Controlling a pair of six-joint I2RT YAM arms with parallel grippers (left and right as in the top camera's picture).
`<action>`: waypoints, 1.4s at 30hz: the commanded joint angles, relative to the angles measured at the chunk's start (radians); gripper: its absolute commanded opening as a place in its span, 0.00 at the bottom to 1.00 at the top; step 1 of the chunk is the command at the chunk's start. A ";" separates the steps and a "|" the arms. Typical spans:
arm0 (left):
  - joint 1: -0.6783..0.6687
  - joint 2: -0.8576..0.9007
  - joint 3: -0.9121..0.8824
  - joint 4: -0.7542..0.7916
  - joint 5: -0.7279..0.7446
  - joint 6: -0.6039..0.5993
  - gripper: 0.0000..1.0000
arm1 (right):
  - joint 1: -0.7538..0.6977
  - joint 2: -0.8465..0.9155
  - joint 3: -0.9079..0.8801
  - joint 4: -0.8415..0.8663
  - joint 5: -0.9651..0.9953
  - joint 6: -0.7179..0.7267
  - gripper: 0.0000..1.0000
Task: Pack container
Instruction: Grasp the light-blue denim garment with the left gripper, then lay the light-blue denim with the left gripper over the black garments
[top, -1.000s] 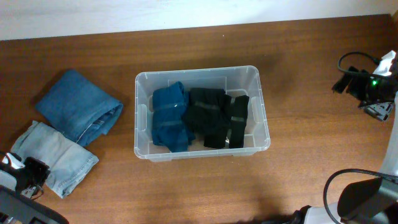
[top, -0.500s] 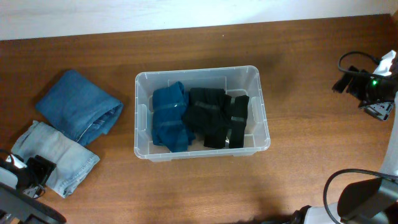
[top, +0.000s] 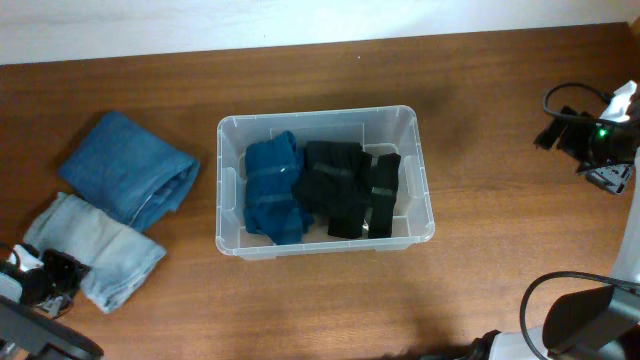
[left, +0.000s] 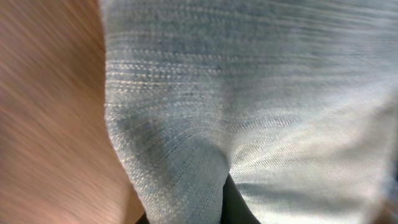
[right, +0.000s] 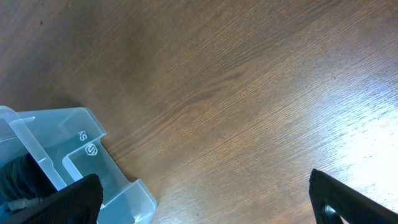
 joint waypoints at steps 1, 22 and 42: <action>-0.023 -0.176 0.043 -0.121 0.322 0.002 0.01 | 0.007 0.000 -0.007 0.003 -0.008 0.004 0.99; -1.166 -0.537 0.289 0.311 0.029 -0.332 0.01 | 0.007 0.000 -0.007 0.003 -0.008 0.004 0.98; -1.547 -0.008 0.299 0.321 -0.131 -0.386 0.99 | 0.007 0.000 -0.007 0.006 -0.009 -0.002 0.99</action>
